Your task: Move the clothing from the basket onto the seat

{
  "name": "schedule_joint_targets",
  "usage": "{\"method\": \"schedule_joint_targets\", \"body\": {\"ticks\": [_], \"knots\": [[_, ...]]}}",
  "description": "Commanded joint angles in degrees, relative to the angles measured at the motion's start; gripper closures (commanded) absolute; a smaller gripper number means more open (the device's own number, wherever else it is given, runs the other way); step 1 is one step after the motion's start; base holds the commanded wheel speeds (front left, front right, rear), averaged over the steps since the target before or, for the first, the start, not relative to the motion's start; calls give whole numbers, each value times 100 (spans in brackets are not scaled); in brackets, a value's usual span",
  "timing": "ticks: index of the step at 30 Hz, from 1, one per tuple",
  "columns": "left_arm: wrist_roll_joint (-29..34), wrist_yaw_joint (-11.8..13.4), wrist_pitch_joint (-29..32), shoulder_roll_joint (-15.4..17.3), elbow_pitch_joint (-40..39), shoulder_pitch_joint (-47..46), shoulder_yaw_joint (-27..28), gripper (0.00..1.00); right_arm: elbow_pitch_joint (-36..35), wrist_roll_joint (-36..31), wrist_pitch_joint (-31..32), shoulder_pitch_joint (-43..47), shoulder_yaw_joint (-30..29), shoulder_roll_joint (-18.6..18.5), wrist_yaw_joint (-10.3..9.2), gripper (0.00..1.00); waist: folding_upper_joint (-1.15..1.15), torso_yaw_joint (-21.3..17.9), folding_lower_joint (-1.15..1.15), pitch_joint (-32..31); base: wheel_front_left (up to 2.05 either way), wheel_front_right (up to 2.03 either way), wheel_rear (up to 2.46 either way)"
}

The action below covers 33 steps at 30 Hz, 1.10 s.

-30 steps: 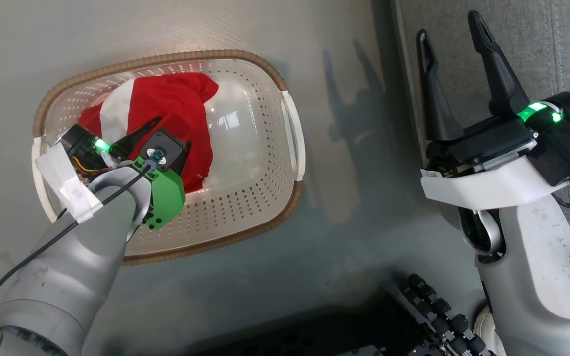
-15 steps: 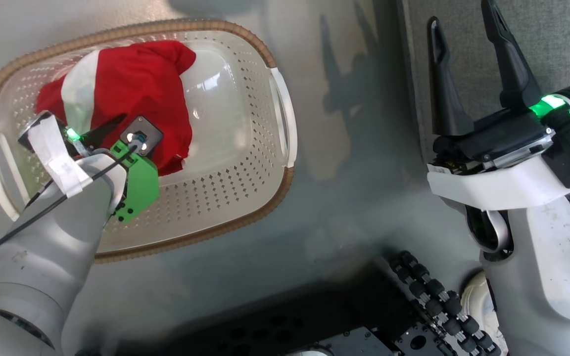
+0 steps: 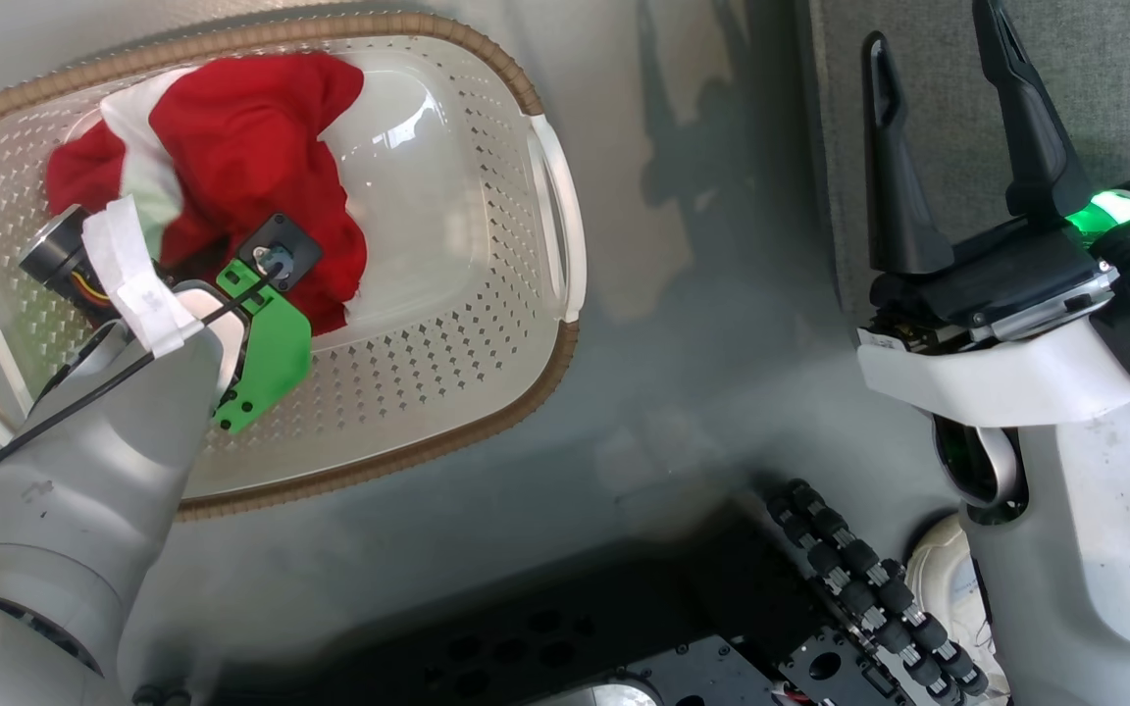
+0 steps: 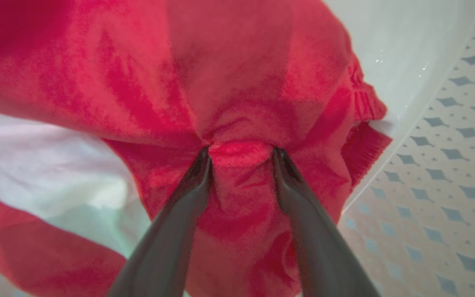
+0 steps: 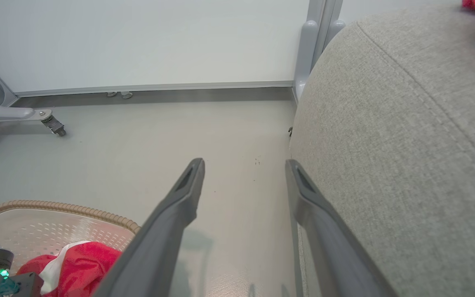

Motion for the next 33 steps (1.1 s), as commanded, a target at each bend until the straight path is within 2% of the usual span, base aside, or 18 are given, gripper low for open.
{"method": "schedule_joint_targets", "body": {"ticks": [1,4,15,23,33], "knots": [[-10,37,39,12,21,-87,-17,100,-21,-32,-1,71,-10,-10,-4,0,0,12,0,-2,0,0,0],[-13,46,59,-18,25,-91,-52,100,-22,-52,-1,9,16,-10,-4,0,0,31,0,-29,0,0,0],[-213,-51,-553,-236,15,74,-92,100,100,28,-1,-87,-24,-10,-4,0,0,164,0,-456,0,0,0],[-385,-90,-1145,-483,-49,340,-179,100,314,0,-1,-31,-54,-11,-4,0,0,385,0,-1147,0,0,0],[-733,-100,-1377,-573,-612,803,-231,100,664,-93,0,271,-135,-12,-4,0,0,702,0,-2159,0,0,0]]}}
